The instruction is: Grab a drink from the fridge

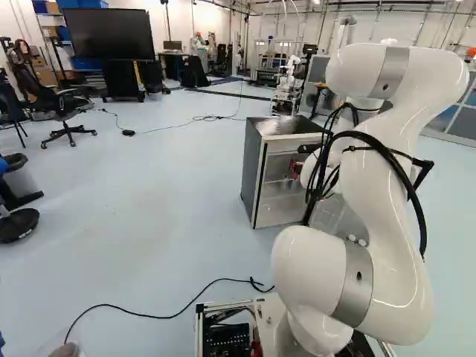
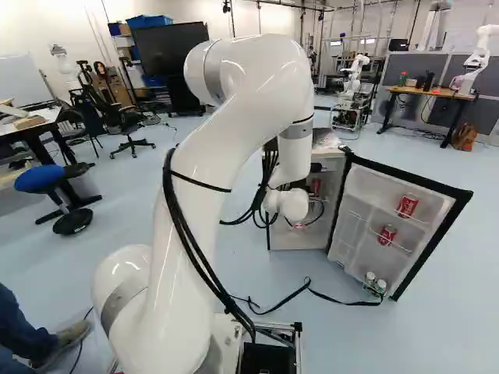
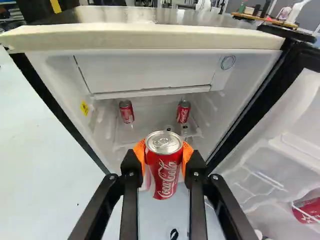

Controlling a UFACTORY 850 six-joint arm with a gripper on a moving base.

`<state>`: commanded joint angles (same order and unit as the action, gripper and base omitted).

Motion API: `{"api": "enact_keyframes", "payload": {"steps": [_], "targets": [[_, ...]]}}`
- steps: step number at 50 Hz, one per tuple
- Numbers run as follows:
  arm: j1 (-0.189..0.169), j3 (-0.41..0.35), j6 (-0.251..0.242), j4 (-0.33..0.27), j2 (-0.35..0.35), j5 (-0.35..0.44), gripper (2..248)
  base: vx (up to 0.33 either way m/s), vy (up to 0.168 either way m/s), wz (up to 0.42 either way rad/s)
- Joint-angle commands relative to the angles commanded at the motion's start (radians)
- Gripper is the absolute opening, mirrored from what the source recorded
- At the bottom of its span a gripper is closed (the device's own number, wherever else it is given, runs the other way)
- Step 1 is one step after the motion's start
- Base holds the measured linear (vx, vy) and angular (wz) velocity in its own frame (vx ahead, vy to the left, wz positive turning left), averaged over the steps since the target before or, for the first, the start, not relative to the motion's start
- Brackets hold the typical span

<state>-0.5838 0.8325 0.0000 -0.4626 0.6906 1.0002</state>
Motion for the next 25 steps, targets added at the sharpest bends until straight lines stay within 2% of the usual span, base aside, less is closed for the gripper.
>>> {"api": "enact_keyframes", "payload": {"steps": [25], "targets": [[0.0,-0.029,0.0,0.0,-0.074,0.0,93,0.0,0.0,0.0]]}}
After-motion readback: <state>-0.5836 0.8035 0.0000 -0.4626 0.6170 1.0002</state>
